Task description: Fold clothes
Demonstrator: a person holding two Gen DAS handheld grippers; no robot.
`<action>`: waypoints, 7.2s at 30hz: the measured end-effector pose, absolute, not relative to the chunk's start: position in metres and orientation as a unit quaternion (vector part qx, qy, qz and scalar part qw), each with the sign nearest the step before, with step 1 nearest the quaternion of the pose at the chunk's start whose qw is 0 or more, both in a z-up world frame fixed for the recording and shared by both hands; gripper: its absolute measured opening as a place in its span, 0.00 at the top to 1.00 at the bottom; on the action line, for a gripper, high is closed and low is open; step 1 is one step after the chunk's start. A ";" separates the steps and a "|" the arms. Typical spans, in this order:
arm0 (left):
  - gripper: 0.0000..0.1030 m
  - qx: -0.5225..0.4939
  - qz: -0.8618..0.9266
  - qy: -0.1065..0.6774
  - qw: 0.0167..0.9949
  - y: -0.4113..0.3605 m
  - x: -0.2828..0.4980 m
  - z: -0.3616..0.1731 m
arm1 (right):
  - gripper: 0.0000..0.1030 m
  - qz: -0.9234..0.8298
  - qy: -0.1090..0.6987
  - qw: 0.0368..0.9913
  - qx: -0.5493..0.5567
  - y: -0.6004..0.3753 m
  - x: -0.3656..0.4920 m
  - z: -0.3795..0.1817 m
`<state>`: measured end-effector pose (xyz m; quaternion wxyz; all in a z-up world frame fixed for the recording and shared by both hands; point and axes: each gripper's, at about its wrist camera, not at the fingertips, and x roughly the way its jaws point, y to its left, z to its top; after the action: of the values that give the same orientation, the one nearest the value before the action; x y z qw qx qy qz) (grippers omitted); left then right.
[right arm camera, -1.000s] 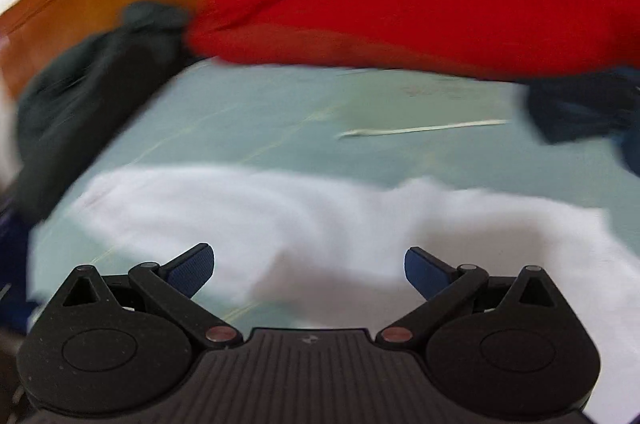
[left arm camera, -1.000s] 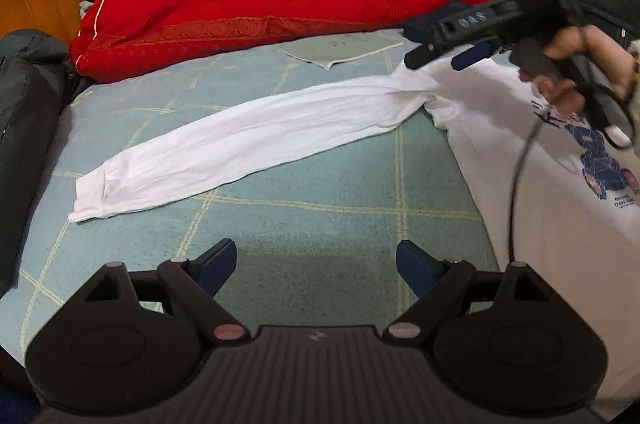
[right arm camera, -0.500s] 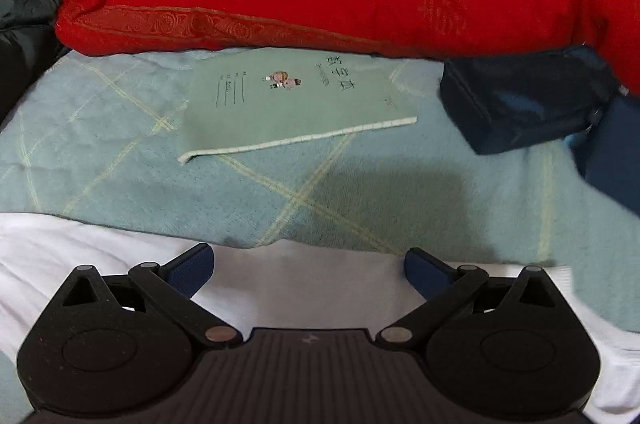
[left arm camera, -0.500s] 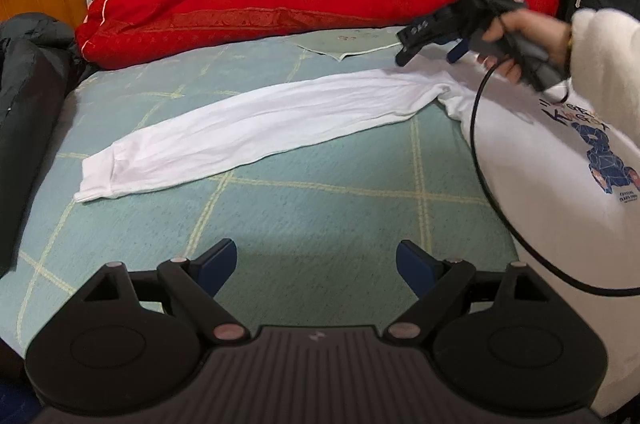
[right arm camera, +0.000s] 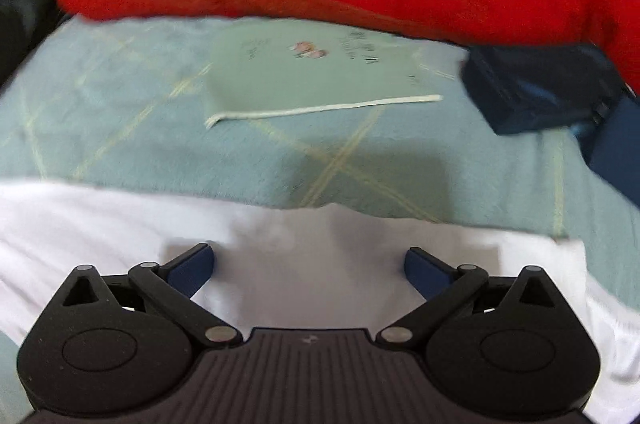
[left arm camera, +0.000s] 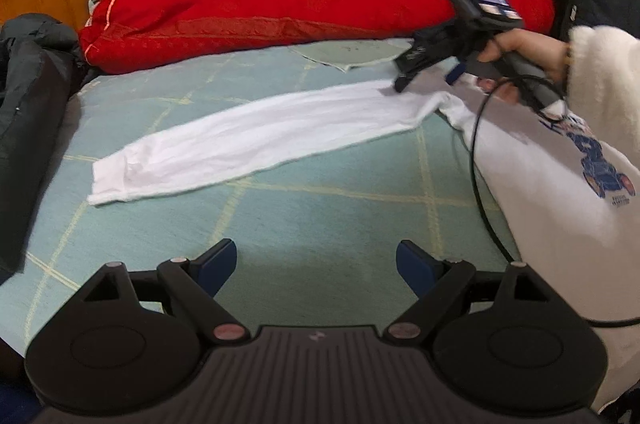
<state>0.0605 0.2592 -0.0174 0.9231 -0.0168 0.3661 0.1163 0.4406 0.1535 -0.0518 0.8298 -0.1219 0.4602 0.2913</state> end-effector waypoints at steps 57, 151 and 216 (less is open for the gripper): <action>0.10 -0.037 0.206 0.401 0.892 0.353 0.175 -0.018 | 0.00 0.334 0.402 0.852 -0.026 -0.036 0.250 0.014; 0.06 0.021 -0.064 0.383 0.921 0.067 0.109 -0.045 | 0.00 0.211 0.421 0.879 -0.078 -0.167 0.205 -0.055; 0.02 0.030 0.008 0.378 0.925 0.046 0.072 -0.037 | 0.00 0.275 0.381 0.882 -0.025 -0.225 0.224 -0.053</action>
<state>0.0722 0.0460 -0.0371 0.9254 0.0302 0.3778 0.0077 0.2243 -0.2250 -0.0533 0.8822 -0.0253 0.3812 0.2753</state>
